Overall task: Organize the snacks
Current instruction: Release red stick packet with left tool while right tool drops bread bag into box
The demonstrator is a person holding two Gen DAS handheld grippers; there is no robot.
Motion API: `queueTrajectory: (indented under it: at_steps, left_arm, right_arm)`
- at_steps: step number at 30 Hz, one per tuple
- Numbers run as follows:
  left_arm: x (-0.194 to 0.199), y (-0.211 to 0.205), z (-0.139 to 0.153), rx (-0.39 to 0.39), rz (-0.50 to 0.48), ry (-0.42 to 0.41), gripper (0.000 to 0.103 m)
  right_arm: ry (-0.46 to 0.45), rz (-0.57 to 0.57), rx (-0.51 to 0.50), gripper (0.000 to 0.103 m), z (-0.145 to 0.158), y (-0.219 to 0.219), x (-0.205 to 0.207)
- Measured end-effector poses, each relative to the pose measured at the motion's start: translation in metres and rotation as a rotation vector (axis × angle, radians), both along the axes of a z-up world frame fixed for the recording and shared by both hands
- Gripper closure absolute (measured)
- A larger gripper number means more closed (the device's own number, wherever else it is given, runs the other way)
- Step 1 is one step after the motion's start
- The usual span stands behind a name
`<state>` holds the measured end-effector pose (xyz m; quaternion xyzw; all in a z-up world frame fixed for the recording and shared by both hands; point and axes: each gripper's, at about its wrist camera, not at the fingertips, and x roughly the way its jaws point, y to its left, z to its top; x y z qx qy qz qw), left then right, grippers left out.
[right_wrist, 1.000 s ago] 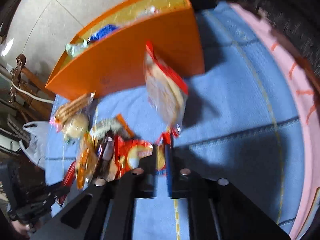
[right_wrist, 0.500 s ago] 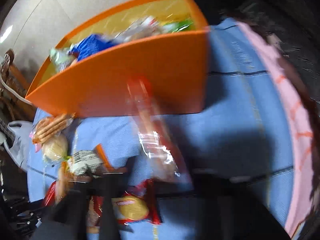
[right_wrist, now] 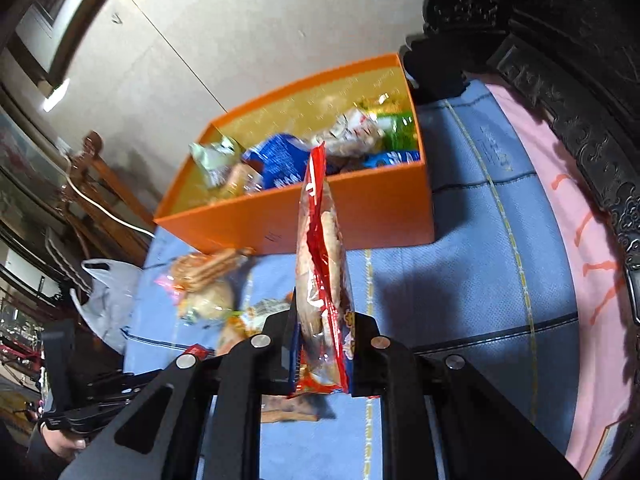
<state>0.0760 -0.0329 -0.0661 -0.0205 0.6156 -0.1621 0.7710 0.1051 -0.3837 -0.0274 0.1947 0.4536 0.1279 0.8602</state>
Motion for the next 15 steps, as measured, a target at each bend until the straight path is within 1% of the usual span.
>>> queueTrajectory:
  at_steps: [4, 7, 9, 11, 15]
  left_arm:
    - [-0.003, -0.003, 0.044, -0.06, -0.026, -0.092, 0.079]
    - [0.005, -0.007, 0.074, -0.077, -0.039, -0.167, 0.079]
    - [0.017, -0.01, 0.094, -0.097, -0.042, -0.223, 0.079]
    - [0.034, -0.017, 0.109, -0.094, -0.049, -0.273, 0.079]
    - [0.08, -0.034, 0.123, -0.081, -0.056, -0.32, 0.079]
  right_arm:
    - [-0.075, -0.002, 0.027, 0.088, 0.028, -0.001, 0.0]
    - [-0.12, -0.012, 0.031, 0.088, 0.045, -0.003, 0.004]
    - [-0.151, -0.017, 0.024, 0.088, 0.058, -0.004, 0.011]
    - [-0.172, -0.029, 0.022, 0.088, 0.068, -0.006, 0.022]
    - [-0.198, -0.035, -0.014, 0.088, 0.08, -0.005, 0.049]
